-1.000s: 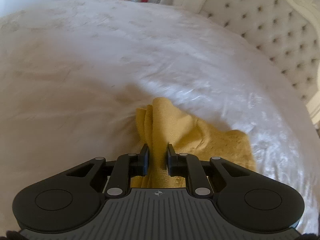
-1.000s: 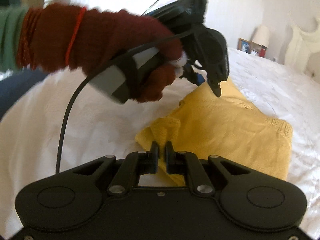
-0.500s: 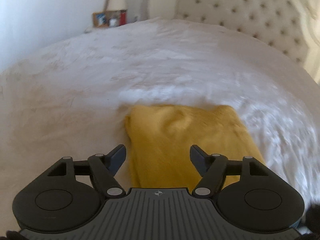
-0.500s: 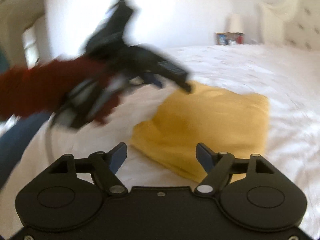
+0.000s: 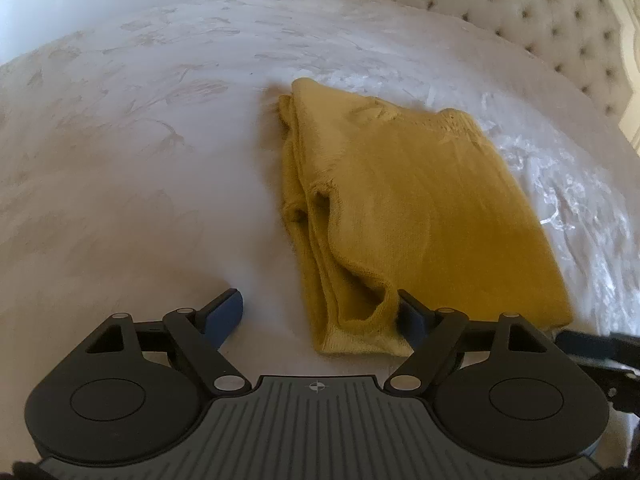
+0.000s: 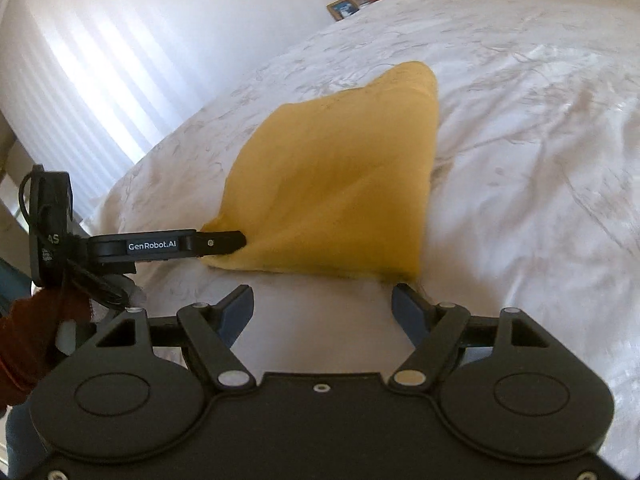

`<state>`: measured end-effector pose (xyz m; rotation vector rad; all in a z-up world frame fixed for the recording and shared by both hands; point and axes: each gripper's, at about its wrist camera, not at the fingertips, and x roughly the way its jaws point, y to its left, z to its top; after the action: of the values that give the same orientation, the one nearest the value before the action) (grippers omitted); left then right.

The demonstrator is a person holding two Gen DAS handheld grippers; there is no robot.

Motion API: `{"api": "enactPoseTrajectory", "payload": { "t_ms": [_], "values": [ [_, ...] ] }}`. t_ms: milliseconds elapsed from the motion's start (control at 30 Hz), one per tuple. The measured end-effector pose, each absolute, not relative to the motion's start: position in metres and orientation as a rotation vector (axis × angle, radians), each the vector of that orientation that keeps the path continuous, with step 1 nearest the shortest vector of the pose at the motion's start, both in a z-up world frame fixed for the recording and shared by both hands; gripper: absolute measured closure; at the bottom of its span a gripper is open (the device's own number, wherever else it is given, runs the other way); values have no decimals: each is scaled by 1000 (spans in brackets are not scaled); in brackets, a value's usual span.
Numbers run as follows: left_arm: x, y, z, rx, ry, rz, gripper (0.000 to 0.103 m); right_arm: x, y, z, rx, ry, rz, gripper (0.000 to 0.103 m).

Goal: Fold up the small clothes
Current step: 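Open both tools and withdraw them from the folded sweater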

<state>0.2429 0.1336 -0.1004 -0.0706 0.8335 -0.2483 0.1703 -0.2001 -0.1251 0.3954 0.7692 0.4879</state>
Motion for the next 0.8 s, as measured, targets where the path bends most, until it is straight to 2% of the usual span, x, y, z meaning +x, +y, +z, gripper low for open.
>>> {"api": "enactPoseTrajectory", "payload": {
  "t_ms": [300, 533, 633, 800],
  "values": [
    [237, 134, -105, -118, 821, -240, 19, 154, -215, -122, 487, 756, 434, 18],
    [236, 130, -107, -97, 817, -250, 7, 136, -227, -125, 540, 744, 410, 9],
    [236, 128, -108, -88, 815, -250, 6, 129, -230, -123, 553, 743, 405, 3],
    [235, 130, -112, -108, 792, -266, 1, 124, -235, -121, 557, 739, 393, 1]
  ]
}}
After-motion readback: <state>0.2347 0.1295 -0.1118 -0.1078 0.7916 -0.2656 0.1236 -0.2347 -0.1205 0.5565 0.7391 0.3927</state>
